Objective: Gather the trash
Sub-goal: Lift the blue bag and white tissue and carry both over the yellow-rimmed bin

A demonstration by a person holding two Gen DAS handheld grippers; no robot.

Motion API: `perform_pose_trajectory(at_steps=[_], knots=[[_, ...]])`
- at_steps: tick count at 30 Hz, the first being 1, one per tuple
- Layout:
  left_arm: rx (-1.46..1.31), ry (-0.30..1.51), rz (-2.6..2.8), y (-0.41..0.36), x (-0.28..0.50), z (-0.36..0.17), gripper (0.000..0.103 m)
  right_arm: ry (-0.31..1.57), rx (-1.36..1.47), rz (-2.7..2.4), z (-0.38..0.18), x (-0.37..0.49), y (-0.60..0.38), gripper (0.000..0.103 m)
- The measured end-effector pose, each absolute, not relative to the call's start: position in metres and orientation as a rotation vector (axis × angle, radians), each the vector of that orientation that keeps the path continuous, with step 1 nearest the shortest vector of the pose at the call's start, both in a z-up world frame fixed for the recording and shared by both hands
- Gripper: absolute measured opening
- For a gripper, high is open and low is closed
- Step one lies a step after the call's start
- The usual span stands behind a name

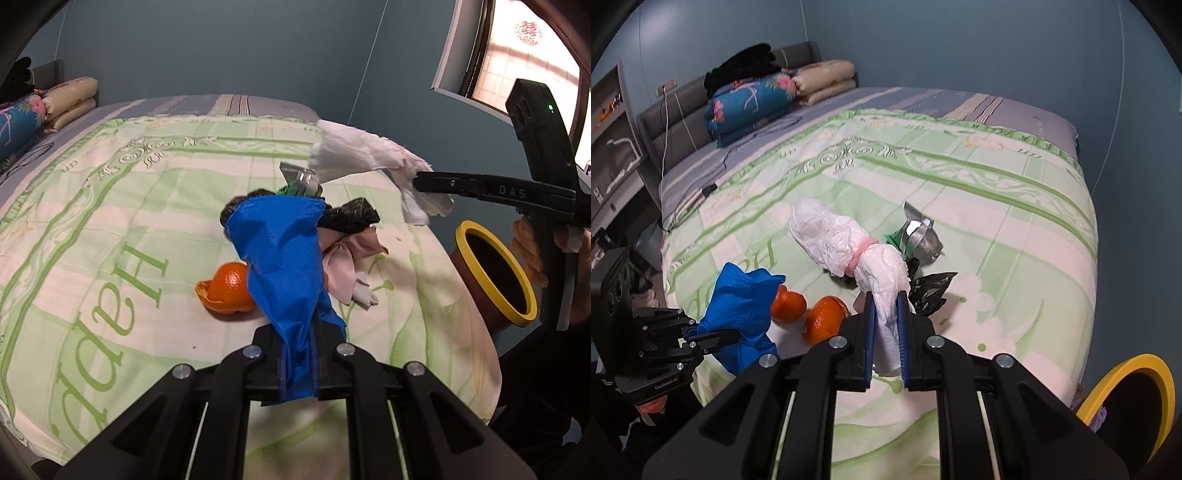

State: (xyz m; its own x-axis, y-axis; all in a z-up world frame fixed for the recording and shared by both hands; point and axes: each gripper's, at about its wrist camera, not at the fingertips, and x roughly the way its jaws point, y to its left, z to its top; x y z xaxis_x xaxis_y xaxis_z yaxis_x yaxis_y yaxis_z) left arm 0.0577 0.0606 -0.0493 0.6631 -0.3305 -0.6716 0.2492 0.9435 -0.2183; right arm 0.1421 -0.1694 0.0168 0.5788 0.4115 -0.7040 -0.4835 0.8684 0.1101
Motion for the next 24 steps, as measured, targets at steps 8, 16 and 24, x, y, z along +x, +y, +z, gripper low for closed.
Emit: perform_pose_trajectory(at_steps=[8, 16, 24], knots=[[-0.1, 0.727, -0.319, 0.062, 0.048, -0.021, 0.008, 0.748, -0.077, 0.489, 0.041, 0.127, -0.19, 0.01], [-0.092, 0.682, -0.336, 0.047, 0.044, 0.002, 0.008, 0.723, -0.066, 0.417, 0.063, 0.105, -0.228, 0.01], [-0.07, 0.635, -0.391, 0.016, 0.04, 0.027, 0.008, 0.667, -0.069, 0.359, 0.088, 0.073, -0.266, 0.01]])
